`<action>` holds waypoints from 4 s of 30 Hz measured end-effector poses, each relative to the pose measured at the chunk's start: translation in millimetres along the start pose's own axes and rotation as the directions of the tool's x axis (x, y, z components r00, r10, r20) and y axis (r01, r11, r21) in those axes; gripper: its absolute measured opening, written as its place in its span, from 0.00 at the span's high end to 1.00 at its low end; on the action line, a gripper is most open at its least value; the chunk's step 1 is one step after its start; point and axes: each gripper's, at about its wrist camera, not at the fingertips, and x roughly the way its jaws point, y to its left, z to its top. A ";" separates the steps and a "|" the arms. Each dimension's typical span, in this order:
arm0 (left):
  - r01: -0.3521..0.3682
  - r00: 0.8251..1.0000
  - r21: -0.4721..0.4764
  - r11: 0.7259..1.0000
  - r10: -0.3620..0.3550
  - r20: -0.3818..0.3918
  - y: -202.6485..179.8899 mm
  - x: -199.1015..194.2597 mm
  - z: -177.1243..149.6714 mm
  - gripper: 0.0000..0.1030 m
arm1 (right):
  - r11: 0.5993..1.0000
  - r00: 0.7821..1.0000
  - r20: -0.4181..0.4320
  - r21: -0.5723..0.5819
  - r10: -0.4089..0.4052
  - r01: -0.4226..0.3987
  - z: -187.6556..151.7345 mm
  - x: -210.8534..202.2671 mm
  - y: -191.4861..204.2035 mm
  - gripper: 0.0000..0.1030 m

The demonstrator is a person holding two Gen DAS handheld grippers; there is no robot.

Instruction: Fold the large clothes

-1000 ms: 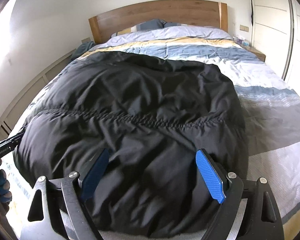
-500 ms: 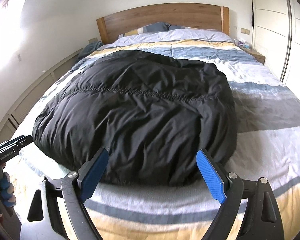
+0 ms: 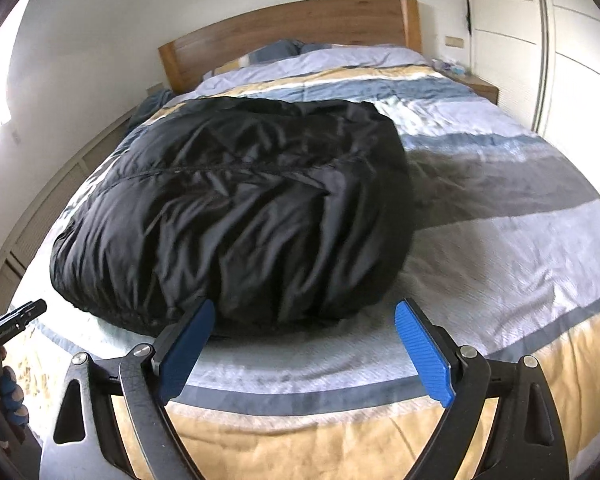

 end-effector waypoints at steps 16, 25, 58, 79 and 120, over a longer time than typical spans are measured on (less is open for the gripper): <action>-0.017 0.999 -0.072 0.997 0.014 -0.041 40.0 4.1 -14.1 0.55 | 0.998 0.999 -0.019 0.064 0.030 -0.029 -13.8 -1.4 -29.0 0.00; 0.223 0.972 -0.272 0.936 -0.236 -0.014 98.1 38.4 60.6 0.55 | 0.980 0.996 -0.017 0.181 0.083 -0.078 36.8 26.9 -60.8 0.00; 0.434 0.882 -0.455 0.777 -0.469 0.040 112.9 219.3 70.6 0.33 | 0.719 0.745 -0.180 0.478 0.642 -0.504 66.4 251.3 -78.8 0.00; 0.589 0.801 -0.370 0.718 -0.579 0.151 75.2 135.9 101.6 0.36 | 0.582 0.600 -0.011 0.252 0.800 -0.773 126.2 161.1 34.0 0.74; 0.149 0.988 -0.123 0.981 -0.141 0.069 65.3 -70.4 -26.5 0.34 | 0.941 0.985 0.012 0.291 0.174 -0.170 -14.4 -51.8 -112.7 0.11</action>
